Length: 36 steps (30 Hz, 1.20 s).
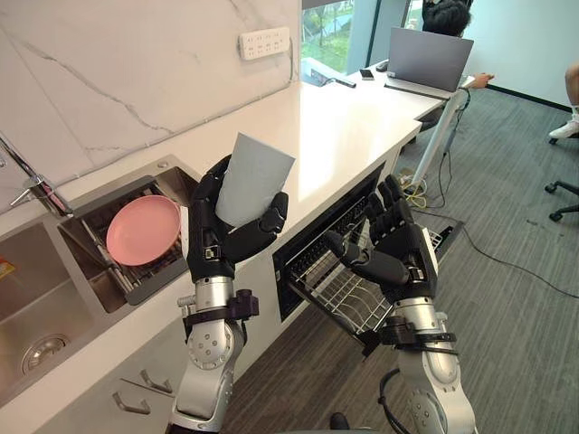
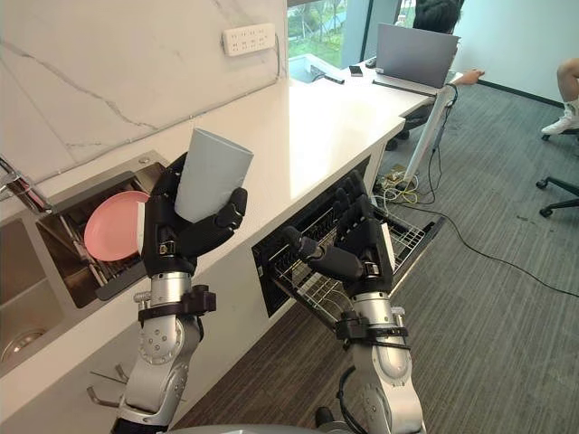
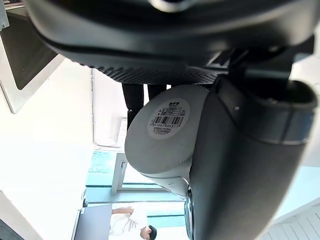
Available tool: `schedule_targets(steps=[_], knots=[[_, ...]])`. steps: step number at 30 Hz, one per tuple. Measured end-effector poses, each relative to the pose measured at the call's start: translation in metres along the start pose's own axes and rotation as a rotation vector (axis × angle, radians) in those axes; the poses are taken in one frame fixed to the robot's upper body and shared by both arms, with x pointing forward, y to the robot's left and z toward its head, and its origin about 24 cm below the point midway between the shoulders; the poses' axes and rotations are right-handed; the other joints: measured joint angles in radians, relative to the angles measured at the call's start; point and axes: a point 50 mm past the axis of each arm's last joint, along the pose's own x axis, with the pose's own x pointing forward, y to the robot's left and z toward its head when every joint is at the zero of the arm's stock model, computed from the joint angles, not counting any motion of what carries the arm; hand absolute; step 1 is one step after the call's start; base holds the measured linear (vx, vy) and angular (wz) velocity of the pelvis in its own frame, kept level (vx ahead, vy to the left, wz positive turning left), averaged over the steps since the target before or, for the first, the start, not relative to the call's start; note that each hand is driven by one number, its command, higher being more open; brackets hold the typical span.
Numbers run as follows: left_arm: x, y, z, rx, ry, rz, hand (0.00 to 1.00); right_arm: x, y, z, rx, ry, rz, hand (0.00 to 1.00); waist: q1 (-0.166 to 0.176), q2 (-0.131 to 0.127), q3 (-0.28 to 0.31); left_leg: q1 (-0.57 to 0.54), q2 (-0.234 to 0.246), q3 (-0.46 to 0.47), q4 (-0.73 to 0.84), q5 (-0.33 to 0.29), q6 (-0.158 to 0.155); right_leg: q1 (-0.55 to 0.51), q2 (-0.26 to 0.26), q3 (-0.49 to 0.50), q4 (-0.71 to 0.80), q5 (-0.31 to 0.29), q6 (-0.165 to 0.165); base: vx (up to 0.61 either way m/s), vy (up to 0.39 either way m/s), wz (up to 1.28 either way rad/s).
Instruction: Walk over to the sink, pick up the cup, carry it to the dishwasher, place the cup inside the dishwasher, then close the dishwasher door
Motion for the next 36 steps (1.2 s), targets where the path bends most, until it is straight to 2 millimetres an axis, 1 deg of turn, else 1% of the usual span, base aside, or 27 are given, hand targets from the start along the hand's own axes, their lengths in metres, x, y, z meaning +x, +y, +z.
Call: schedule_targets(steps=[3,6,11,15,25,30,32,36], knots=[[-0.002,-0.005,-0.008,0.001,0.035,-0.020,0.00,0.002,0.005,0.000,0.011,-0.004,0.021,1.00,0.001,-0.003,-0.002,-0.005,-0.002,-0.009,-0.004,0.004,0.002,-0.002,-0.002,-0.018,0.000,0.000,0.000,-0.02,-0.034,0.09],[-0.007,-0.014,-0.014,0.013,0.059,-0.063,0.00,0.002,0.009,-0.002,0.023,0.003,0.036,1.00,0.001,-0.010,-0.010,-0.014,-0.005,-0.025,-0.008,0.011,0.005,-0.005,-0.005,-0.040,0.001,0.000,0.000,-0.02,-0.042,0.15],[-0.011,-0.026,-0.015,0.021,0.060,-0.122,0.00,0.004,0.014,-0.004,0.052,0.006,0.051,1.00,0.002,-0.019,-0.016,-0.019,-0.013,-0.041,-0.021,0.025,0.008,-0.007,-0.013,-0.056,0.003,0.001,0.001,-0.04,-0.031,0.11],[-0.015,-0.033,-0.015,0.036,0.056,-0.162,0.00,0.006,0.018,-0.010,0.079,0.024,0.065,1.00,0.002,-0.026,-0.029,-0.024,-0.015,-0.046,-0.026,0.032,0.008,-0.012,-0.016,-0.061,0.001,0.003,0.001,-0.05,-0.031,0.04],[-0.020,-0.047,-0.015,0.065,0.041,-0.230,0.00,0.006,0.023,-0.013,0.128,0.033,0.075,1.00,0.003,-0.031,-0.038,-0.032,-0.015,-0.050,-0.029,0.037,0.006,-0.021,-0.016,-0.067,0.003,0.004,0.000,-0.02,-0.021,0.01],[-0.021,-0.050,-0.015,0.066,0.038,-0.241,0.00,0.006,0.024,-0.012,0.133,0.023,0.077,1.00,0.003,-0.036,-0.042,-0.032,-0.016,-0.051,-0.029,0.038,0.007,-0.021,-0.017,-0.068,0.004,0.004,0.000,-0.02,-0.017,0.00],[-0.022,-0.051,-0.016,0.071,0.041,-0.246,0.00,0.006,0.024,-0.013,0.133,0.025,0.075,1.00,0.003,-0.040,-0.046,-0.033,-0.016,-0.051,-0.030,0.038,0.007,-0.021,-0.017,-0.069,0.003,0.004,0.000,-0.02,-0.014,0.01],[-0.028,-0.056,-0.025,0.086,0.082,-0.281,0.00,0.005,0.024,-0.020,0.135,0.051,0.074,1.00,0.003,-0.041,-0.067,-0.036,-0.016,-0.052,-0.031,0.039,0.006,-0.024,-0.017,-0.069,0.003,0.004,-0.001,-0.02,-0.014,0.00]])
